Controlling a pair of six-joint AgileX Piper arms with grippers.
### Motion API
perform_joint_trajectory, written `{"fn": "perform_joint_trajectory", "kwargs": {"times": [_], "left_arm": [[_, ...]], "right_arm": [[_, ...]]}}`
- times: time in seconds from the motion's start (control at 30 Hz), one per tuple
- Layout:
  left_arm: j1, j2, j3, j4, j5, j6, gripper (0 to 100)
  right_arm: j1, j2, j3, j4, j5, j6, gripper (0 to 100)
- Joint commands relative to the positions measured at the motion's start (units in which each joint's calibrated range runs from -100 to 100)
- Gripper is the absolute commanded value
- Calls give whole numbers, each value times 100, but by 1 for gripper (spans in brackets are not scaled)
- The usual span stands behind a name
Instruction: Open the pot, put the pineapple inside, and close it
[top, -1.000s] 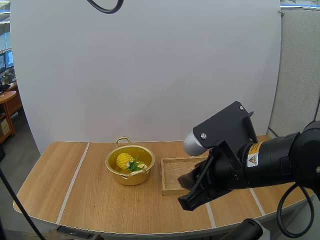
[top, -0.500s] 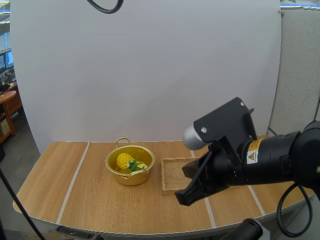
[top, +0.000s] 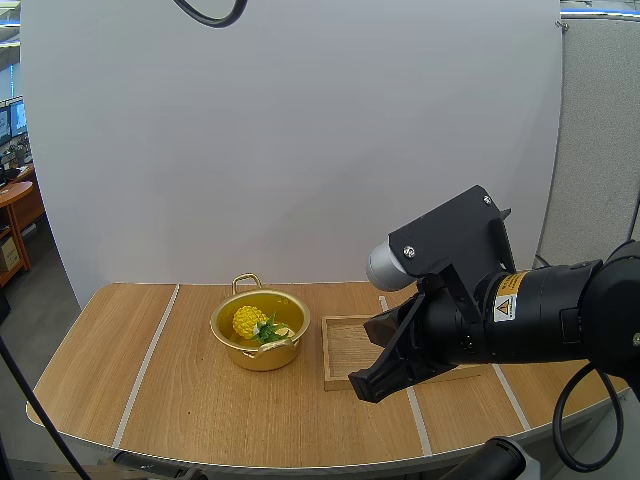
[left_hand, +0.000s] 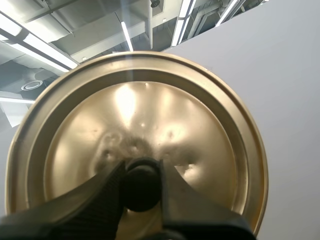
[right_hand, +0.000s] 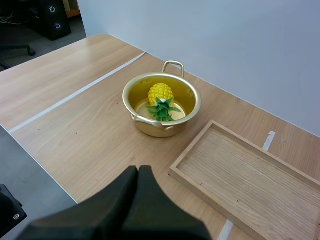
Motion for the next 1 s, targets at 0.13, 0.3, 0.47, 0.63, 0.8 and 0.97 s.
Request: {"fn": "perform_joint_trajectory", "kwargs": {"times": [0.13,0.3,0.47,0.63,0.8,0.97], "left_arm": [[-15,-33,-37,38,-158,-58,0],[-15,-110,-37,6,1925,63,0],[-15,-56,-11,6,3515,136,0],[-15,-44,285,6,3515,161,0],[-15,-44,1016,6,3515,173,0],[-15,-44,1923,6,3515,208,0]], "right_arm": [[-49,-61,23,-37,-80,-1,0],[-47,-61,23,-37,-22,-1,0],[-47,-61,23,-37,-22,-1,0],[-47,-61,23,-37,-22,-1,0],[-47,-61,23,-37,-22,-1,0],[-47,-61,23,-37,-22,-1,0]]}}
